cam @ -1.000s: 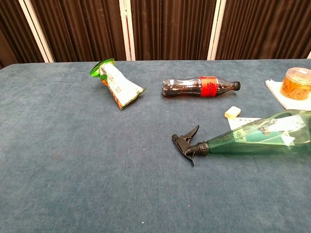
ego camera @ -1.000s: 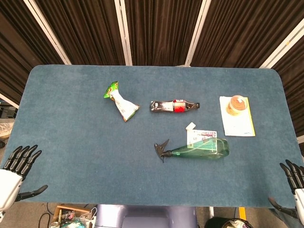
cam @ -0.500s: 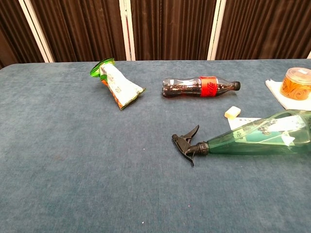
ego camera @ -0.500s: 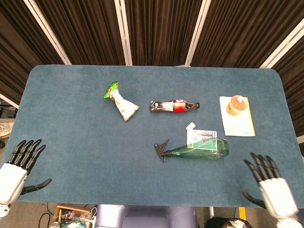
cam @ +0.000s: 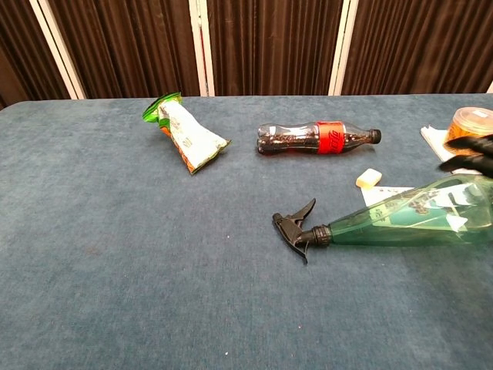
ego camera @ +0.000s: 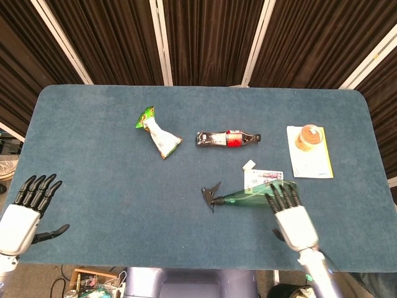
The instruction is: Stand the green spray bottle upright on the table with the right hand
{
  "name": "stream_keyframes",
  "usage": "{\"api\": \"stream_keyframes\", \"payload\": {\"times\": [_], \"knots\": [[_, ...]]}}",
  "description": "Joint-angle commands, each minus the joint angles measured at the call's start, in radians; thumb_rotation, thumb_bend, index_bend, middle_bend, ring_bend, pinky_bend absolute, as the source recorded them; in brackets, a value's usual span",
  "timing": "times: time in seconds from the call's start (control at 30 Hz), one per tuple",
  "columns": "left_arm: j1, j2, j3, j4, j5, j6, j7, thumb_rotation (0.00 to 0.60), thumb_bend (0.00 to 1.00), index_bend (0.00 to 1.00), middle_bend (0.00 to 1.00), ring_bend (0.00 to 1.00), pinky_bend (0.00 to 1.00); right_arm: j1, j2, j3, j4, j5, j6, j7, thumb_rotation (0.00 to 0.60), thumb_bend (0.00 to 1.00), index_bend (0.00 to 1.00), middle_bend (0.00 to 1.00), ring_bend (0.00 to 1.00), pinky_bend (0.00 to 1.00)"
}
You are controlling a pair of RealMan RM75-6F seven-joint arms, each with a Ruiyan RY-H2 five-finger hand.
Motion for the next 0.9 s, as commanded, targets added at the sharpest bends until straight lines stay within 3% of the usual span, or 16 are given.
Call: {"api": "stream_keyframes", "payload": {"times": [0.03,0.17,0.43,0.9], "knots": [[0.000,0.001,-0.006,-0.004,-0.007,-0.002,0.001,0.600,0.00,0.00,0.00,0.00,0.05,0.044,-0.082,0.027,0.009,0.053,-0.029,-0.120,0.600,0.21,0.14,0.00,0.00,0.00],[0.000,-0.003,-0.014,0.005,-0.021,-0.012,0.001,0.600,0.00,0.00,0.00,0.00,0.05,0.074,-0.167,0.034,0.050,0.084,-0.023,-0.265,0.600,0.21,0.15,0.00,0.00,0.00],[-0.001,-0.006,-0.029,0.016,-0.051,-0.030,-0.003,0.600,0.00,0.00,0.00,0.00,0.05,0.121,-0.266,0.023,0.155,0.090,-0.018,-0.422,0.600,0.21,0.17,0.00,0.00,0.00],[-0.007,-0.010,-0.050,0.013,-0.106,-0.082,0.017,0.600,0.00,0.00,0.00,0.00,0.05,0.214,-0.314,0.065,0.263,0.171,-0.088,-0.443,0.600,0.21,0.20,0.00,0.00,0.00]]}}
